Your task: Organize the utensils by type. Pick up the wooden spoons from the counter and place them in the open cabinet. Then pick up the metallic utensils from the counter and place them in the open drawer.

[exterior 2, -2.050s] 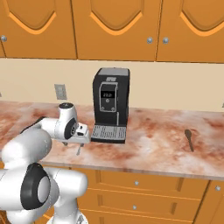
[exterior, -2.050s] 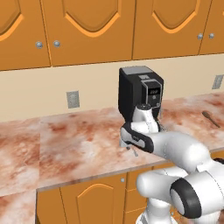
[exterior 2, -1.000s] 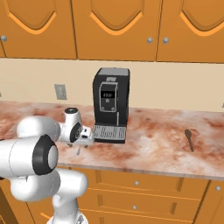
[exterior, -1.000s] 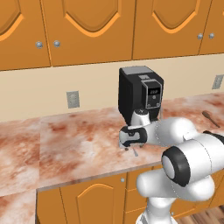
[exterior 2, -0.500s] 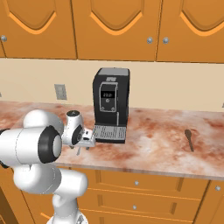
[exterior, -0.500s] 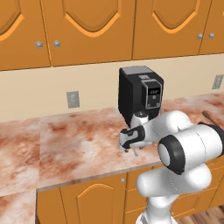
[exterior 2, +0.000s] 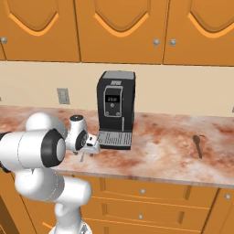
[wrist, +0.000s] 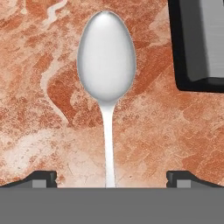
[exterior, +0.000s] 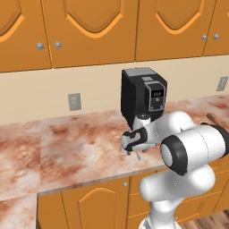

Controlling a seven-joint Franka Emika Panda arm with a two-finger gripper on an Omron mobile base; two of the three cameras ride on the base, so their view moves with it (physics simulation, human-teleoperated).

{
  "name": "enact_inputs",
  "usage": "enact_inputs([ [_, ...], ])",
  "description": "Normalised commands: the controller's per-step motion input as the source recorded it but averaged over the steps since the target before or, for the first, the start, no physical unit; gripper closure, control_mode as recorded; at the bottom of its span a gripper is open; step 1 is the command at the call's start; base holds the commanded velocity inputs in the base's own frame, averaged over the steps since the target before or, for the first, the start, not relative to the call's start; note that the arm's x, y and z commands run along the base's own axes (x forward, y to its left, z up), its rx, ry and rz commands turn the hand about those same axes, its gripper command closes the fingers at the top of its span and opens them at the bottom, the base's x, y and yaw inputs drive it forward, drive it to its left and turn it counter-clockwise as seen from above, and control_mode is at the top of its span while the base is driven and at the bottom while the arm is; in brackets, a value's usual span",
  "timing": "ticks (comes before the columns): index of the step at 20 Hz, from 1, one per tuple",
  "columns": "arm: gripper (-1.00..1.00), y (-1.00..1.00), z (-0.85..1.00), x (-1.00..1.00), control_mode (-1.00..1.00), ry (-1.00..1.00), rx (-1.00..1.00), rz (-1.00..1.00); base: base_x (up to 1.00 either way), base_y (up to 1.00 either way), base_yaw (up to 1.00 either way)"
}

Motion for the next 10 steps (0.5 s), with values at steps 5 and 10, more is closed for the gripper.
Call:
enact_inputs([
  [5,1.0,0.0,-0.29,0.02,-1.0,0.01,0.0,0.0,0.0,0.0,0.0],
  [10,1.0,0.0,-0.47,0.13,-1.0,0.04,0.0,0.0,0.0,0.0,0.0],
])
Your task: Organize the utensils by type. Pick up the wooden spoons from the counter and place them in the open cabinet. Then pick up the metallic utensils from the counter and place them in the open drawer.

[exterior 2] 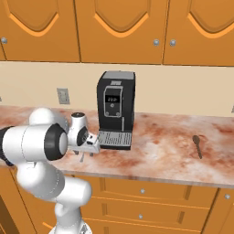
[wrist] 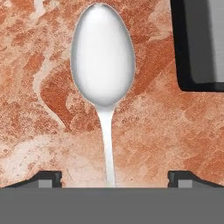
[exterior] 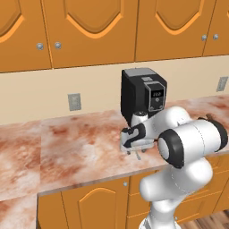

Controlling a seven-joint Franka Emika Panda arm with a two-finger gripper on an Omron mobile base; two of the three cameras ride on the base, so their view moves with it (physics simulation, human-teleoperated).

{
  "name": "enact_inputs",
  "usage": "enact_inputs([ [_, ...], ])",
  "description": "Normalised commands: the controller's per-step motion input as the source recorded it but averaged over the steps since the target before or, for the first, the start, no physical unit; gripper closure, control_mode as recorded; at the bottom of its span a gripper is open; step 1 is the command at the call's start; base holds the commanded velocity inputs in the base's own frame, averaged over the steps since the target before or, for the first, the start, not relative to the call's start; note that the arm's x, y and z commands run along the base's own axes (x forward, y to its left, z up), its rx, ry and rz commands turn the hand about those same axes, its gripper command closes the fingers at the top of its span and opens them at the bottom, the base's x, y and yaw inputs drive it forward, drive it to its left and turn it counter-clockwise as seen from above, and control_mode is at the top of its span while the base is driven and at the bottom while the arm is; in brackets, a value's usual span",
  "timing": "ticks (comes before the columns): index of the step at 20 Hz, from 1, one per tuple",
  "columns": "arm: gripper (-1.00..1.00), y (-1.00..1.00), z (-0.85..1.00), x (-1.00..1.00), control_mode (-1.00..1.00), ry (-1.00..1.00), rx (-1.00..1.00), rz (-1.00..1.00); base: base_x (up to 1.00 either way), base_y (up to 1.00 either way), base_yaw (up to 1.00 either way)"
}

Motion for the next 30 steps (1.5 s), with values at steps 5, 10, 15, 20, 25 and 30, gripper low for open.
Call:
enact_inputs([
  [5,1.0,0.0,-0.61,-0.01,-1.0,-0.07,0.0,0.0,0.0,0.0,0.0],
  [10,1.0,0.04,-0.67,-0.31,-1.0,-0.23,0.0,0.0,0.0,0.0,0.0],
  [15,1.0,-0.02,-0.61,-0.2,-1.0,-0.08,0.02,0.0,0.0,0.0,0.0],
  [20,1.0,-0.26,-0.68,-0.41,-1.0,-0.15,0.05,0.0,0.0,0.0,0.0],
  [25,1.0,0.0,-0.44,-0.37,-1.0,-0.13,0.02,0.0,0.0,0.0,0.0],
  [30,1.0,-0.02,-0.22,-0.24,-1.0,-0.02,0.05,0.0,0.0,0.0,0.0],
])
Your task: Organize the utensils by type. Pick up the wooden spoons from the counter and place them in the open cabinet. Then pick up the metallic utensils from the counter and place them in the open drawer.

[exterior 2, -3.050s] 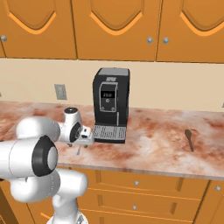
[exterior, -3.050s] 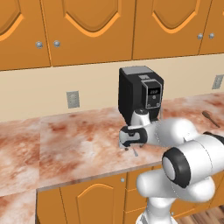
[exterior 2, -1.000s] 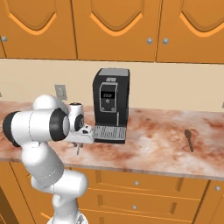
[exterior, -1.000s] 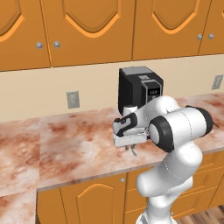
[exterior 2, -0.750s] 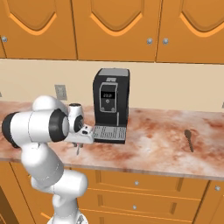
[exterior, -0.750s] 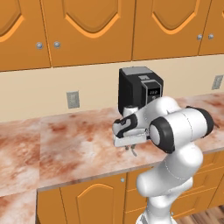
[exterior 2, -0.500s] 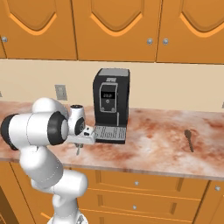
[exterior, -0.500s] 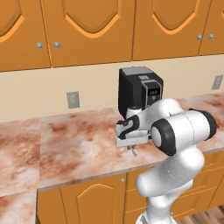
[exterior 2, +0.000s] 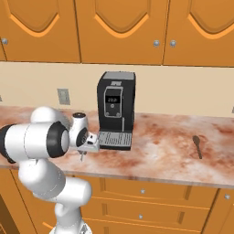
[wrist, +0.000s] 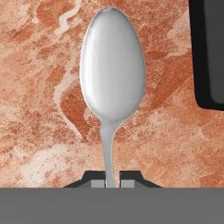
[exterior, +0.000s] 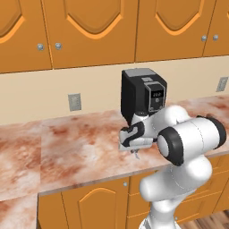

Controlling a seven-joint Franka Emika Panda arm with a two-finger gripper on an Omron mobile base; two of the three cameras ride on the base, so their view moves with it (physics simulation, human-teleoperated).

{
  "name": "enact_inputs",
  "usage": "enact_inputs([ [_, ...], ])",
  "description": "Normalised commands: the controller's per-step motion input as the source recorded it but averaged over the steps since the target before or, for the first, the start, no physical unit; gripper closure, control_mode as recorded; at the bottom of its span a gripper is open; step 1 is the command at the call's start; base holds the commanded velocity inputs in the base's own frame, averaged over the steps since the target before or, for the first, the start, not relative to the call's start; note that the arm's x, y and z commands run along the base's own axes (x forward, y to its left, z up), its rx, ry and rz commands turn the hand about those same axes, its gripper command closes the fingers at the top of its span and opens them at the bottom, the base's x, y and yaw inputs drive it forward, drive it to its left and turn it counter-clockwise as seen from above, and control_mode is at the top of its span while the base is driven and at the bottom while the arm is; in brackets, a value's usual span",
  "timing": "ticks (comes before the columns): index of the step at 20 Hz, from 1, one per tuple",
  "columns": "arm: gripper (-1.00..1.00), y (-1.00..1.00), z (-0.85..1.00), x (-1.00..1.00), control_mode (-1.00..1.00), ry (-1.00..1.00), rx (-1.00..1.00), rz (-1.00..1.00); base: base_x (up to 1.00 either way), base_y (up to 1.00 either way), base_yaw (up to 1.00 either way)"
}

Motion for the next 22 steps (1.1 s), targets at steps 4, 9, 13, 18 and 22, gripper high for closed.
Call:
enact_inputs([
  [4,1.0,0.0,-0.73,-0.22,-1.0,0.0,0.04,0.0,0.0,0.0,0.0],
  [9,1.0,-0.01,-1.0,-0.18,-1.0,-0.04,-0.02,0.02,0.0,0.0,0.0],
  [13,1.0,0.0,-0.87,-0.39,-1.0,-0.29,-0.05,0.02,0.0,0.0,0.0],
  [18,1.0,-0.12,0.28,-0.46,-1.0,-0.34,0.0,0.0,0.0,0.0,0.0],
  [22,1.0,-0.02,0.77,-0.53,-1.0,-0.27,0.03,0.02,0.0,0.0,0.0],
])
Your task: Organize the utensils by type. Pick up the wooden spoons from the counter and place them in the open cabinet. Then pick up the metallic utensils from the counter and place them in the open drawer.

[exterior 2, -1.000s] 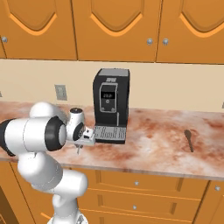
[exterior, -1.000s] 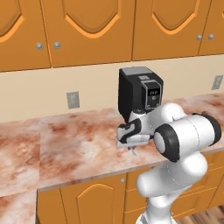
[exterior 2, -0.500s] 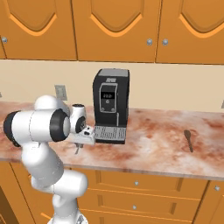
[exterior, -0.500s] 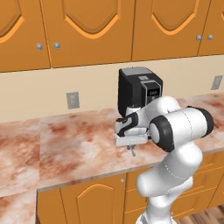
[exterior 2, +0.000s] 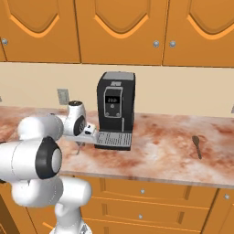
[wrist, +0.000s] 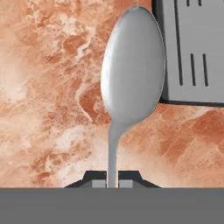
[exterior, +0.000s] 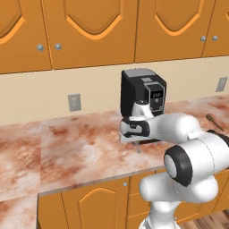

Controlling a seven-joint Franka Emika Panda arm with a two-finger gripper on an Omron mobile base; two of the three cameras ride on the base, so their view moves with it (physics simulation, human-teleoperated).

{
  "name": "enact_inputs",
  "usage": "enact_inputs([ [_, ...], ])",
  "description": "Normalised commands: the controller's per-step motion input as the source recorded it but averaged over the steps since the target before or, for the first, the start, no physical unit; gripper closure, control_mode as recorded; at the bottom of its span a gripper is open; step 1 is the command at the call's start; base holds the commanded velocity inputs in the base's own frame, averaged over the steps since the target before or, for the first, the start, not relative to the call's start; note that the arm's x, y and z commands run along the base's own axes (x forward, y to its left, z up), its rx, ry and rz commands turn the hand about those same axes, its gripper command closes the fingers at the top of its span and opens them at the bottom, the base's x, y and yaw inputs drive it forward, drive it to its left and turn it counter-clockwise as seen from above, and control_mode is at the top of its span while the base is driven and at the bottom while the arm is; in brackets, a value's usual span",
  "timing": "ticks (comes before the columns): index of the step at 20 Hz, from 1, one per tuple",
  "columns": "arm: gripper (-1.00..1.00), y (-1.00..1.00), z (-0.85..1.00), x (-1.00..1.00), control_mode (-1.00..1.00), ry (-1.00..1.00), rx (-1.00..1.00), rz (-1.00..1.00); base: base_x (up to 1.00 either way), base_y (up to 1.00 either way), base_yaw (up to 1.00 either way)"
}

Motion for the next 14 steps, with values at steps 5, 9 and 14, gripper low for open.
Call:
enact_inputs([
  [5,1.0,0.0,0.9,-0.58,-1.0,-0.1,0.08,0.03,0.0,0.0,0.0],
  [9,1.0,0.0,0.81,-0.51,-1.0,0.0,0.03,0.09,0.0,0.0,0.0],
  [14,1.0,0.0,0.87,-0.52,-1.0,0.0,0.0,0.1,0.0,0.0,0.0],
])
